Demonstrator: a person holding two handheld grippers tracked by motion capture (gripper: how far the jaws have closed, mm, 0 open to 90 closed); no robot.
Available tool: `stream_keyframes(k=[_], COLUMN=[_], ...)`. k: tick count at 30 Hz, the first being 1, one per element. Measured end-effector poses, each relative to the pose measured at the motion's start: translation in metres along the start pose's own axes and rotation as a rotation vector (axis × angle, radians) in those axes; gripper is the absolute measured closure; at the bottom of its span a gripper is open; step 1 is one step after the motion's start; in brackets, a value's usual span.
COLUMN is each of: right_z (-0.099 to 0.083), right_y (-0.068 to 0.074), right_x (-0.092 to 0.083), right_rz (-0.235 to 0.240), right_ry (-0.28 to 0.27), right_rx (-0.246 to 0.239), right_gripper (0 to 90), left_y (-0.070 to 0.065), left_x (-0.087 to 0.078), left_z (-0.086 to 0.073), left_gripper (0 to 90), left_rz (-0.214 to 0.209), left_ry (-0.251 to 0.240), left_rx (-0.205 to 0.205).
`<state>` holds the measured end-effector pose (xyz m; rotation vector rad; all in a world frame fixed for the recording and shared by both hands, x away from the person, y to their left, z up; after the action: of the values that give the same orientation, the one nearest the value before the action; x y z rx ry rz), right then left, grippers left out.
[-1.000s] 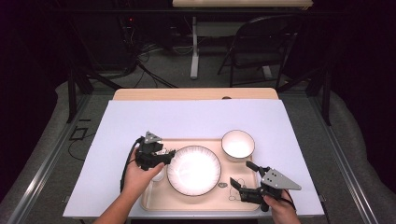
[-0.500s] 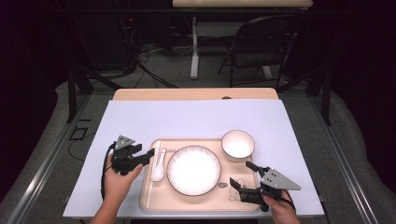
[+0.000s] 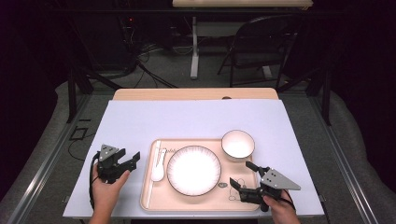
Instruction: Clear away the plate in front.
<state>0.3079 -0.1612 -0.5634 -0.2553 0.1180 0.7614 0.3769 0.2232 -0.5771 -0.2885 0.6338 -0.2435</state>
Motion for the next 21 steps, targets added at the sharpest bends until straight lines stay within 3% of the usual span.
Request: stream_keyframes(k=[7, 11, 17, 21], right_z=[0.001, 0.001, 0.002, 0.001], right_y=[0.001, 0.002, 0.003, 0.003], right_x=[0.0, -0.001, -0.001, -0.001], right_rz=[0.006, 0.008, 0.014, 0.011], right_ry=[-0.004, -0.003, -0.004, -0.002], right_rx=[-0.004, 0.002, -0.002, -0.004], right_gripper=[14.7, 14.7, 14.7, 14.7], left_y=[0.011, 0.025, 0.038, 0.039], left_x=[0.004, 0.007, 0.011, 0.013], left_z=[0.001, -0.001, -0.006, -0.008], left_gripper=[36.8, 36.9, 36.3, 35.9], left_rz=[0.013, 0.052, 0.085, 0.085], left_ry=[-0.019, -0.031, -0.018, -0.012], left_rx=[-0.04, -0.057, -0.075, -0.095])
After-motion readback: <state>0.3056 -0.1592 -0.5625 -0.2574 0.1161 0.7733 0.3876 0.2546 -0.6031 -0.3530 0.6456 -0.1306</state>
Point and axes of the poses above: each handheld gripper's, and its own axes: x roughly forward along the jaws, z roughly out of its top, y roughly to its left, the point moved 9 cm from there along x, roughly forward along the jaws, and after that the axes turned 15 degrees about -x, right-handed, at the moved point
